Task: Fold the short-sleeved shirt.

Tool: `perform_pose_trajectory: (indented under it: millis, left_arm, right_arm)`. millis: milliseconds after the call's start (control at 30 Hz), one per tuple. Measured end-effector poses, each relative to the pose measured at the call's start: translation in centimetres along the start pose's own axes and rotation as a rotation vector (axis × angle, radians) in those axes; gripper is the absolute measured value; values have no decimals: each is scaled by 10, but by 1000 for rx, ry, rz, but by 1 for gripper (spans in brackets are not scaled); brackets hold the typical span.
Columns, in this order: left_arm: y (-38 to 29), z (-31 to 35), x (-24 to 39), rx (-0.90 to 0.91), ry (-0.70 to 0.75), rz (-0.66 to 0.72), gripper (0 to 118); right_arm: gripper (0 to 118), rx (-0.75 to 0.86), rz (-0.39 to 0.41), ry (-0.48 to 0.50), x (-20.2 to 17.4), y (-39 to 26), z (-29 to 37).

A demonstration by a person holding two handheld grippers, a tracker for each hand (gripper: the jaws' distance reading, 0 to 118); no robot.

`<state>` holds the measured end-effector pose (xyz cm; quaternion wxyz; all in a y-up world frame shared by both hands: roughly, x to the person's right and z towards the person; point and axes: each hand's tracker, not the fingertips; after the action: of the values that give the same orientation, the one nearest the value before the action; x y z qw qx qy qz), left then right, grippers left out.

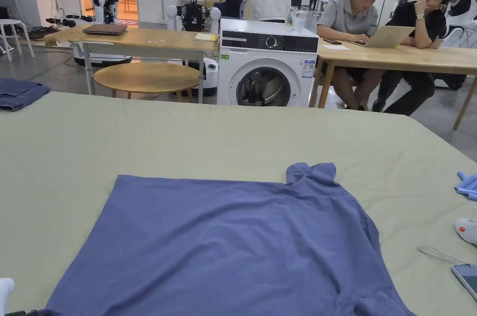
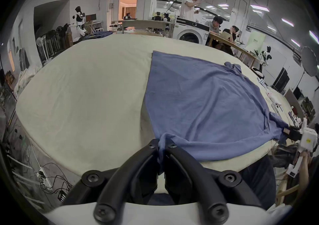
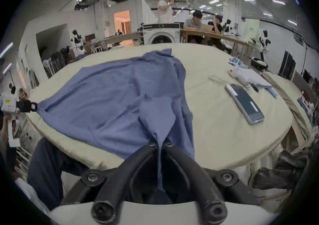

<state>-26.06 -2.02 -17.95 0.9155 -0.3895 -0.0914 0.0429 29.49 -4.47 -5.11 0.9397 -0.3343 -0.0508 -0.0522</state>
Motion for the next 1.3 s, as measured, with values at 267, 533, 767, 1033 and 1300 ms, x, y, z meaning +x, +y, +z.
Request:
perform_pose_trajectory:
  millis: [267, 533, 767, 1033, 1300]
  left_arm:
    - [80, -14, 3, 85, -15, 23, 0]
    - [149, -92, 11, 75, 5, 35, 0]
    - [171, -170, 13, -34, 49, 27, 0]
    - [158, -189, 1, -78, 41, 82, 0]
    - [162, -128, 7, 145, 30, 20, 100]
  right_arm:
    - [1, 120, -23, 15, 9, 97, -20]
    - [1, 115, -25, 8, 13, 163, -112]
    - [1, 30, -34, -21, 16, 173, -192]
    - [1, -23, -27, -42, 15, 167, -219]
    - [82, 190, 34, -104, 1, 173, -157]
